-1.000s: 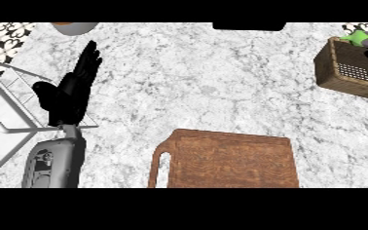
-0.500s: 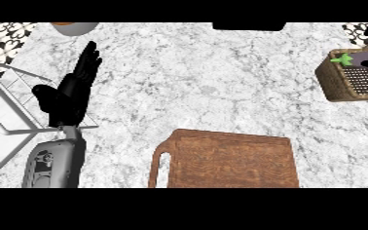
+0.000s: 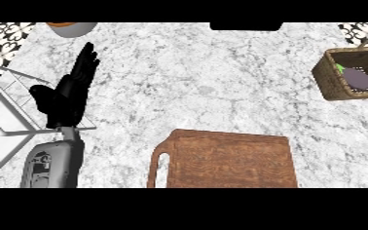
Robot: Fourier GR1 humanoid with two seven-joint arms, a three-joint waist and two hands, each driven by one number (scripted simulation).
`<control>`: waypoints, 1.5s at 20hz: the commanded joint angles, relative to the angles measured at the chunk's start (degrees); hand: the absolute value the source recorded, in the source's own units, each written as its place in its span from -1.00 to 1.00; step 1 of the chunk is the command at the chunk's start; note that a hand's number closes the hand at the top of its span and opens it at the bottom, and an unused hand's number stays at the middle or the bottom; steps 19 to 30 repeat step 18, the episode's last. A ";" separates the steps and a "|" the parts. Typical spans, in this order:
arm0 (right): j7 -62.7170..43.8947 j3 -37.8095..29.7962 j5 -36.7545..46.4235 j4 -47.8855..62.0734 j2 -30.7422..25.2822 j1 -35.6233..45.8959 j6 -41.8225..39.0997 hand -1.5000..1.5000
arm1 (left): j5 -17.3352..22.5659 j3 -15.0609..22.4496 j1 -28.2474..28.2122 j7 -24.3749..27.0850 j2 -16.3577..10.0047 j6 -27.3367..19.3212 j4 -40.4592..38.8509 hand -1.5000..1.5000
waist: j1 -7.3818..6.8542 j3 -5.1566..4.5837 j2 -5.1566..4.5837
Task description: Pick the eggplant from the cutting board and place it in the basket
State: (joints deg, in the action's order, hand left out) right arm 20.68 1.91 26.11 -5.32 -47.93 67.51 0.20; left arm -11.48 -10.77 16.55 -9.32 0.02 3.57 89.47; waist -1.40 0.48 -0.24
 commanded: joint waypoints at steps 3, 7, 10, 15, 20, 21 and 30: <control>-2.30 -7.28 -6.97 2.02 -5.13 0.02 -3.03 -1.00 | 2.03 -4.93 -2.70 -1.02 -4.19 1.27 -1.58 0.00 | -0.85 -0.35 -0.63; -2.73 -11.63 -11.42 3.43 -10.85 -1.34 -9.43 -1.00 | 0.11 -3.40 -6.13 1.04 -1.31 -1.08 -1.22 0.00 | 0.20 -0.37 -0.25; -1.88 -13.85 -13.70 4.47 -14.37 -3.65 -13.54 -1.00 | 0.58 -4.55 -3.00 -1.24 -3.19 -0.63 -1.51 0.00 | 0.08 -0.29 -0.58; 1.94 -14.87 -14.89 3.96 -18.72 -8.53 -20.15 -1.00 | 0.02 -4.48 -3.67 0.28 -2.74 -0.22 -2.81 0.00 | -0.24 -0.24 -0.84; 4.01 -15.89 -16.02 3.48 -19.33 -10.94 -21.57 -1.00 | 0.58 -4.99 -2.46 0.31 -2.93 -0.39 -3.29 0.00 | -0.37 -0.24 -0.88; 4.01 -15.89 -16.02 3.48 -19.33 -10.94 -21.57 -1.00 | 0.58 -4.99 -2.46 0.31 -2.93 -0.39 -3.29 0.00 | -0.37 -0.24 -0.88; 4.01 -15.89 -16.02 3.48 -19.33 -10.94 -21.57 -1.00 | 0.58 -4.99 -2.46 0.31 -2.93 -0.39 -3.29 0.00 | -0.37 -0.24 -0.88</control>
